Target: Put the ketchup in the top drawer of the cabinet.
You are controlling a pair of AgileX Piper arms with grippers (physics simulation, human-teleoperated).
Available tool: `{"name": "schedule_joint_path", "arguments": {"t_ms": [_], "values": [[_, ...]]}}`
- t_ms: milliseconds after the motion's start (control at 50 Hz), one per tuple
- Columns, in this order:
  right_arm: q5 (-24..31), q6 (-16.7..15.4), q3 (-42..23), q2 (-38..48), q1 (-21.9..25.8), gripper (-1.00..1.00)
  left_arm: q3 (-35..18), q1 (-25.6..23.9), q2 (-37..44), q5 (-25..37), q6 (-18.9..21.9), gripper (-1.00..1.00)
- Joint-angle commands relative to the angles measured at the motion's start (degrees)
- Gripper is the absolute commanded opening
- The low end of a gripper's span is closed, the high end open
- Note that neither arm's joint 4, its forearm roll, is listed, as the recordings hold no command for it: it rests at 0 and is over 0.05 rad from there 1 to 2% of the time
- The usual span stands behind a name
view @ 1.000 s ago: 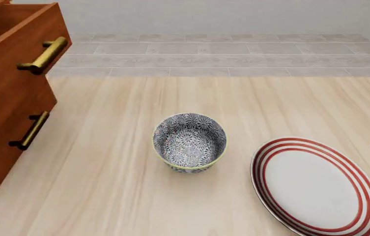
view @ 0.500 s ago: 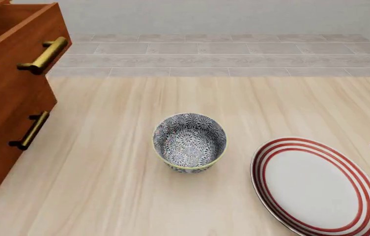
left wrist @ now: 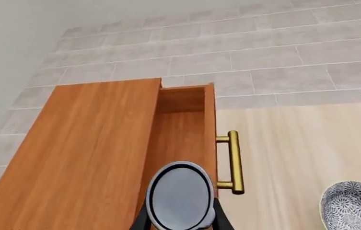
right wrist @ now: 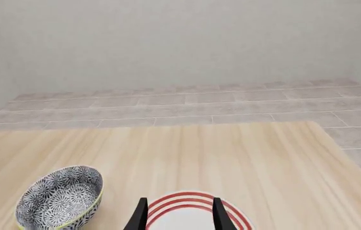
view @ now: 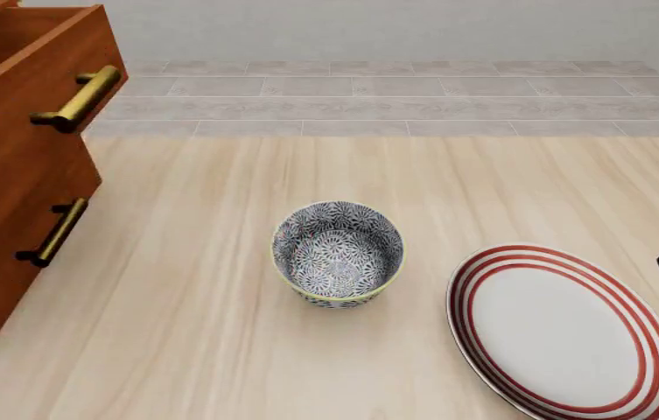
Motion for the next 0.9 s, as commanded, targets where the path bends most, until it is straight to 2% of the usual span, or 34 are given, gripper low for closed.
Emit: {"name": "schedule_joint_path", "arguments": {"t_ms": [20,180,340,400,520,600,620,720,900], "values": [[-0.13,-0.01,0.24,0.00,-0.03,1.00,0.97,1.63,0.83,-1.07,2.23,-1.00],[-0.19,-0.09,0.58,0.01,0.17,1.00,0.81,2.39,0.83,-0.91,1.89,-1.00],[0.08,-0.16,0.52,0.02,0.17,1.00,4.68,3.34,0.70,-3.53,3.04,-1.00],[0.17,-0.21,0.52,0.02,0.21,1.00,5.27,3.73,1.08,-3.93,2.61,-1.00],[0.44,-0.26,0.33,0.03,0.26,1.00,6.71,4.32,0.86,-5.08,4.28,-1.00],[0.54,-0.26,0.20,0.03,0.27,1.00,6.99,4.00,0.84,-5.07,3.89,-1.00],[0.59,-0.27,0.09,0.03,0.26,1.00,7.21,3.52,1.03,-4.73,2.69,-1.00],[0.57,-0.15,0.26,0.03,0.17,1.00,10.52,3.92,0.36,-6.91,4.55,-1.00],[0.71,-0.18,0.24,0.04,0.28,1.00,10.84,5.07,0.87,-7.78,5.69,-1.00]]}}
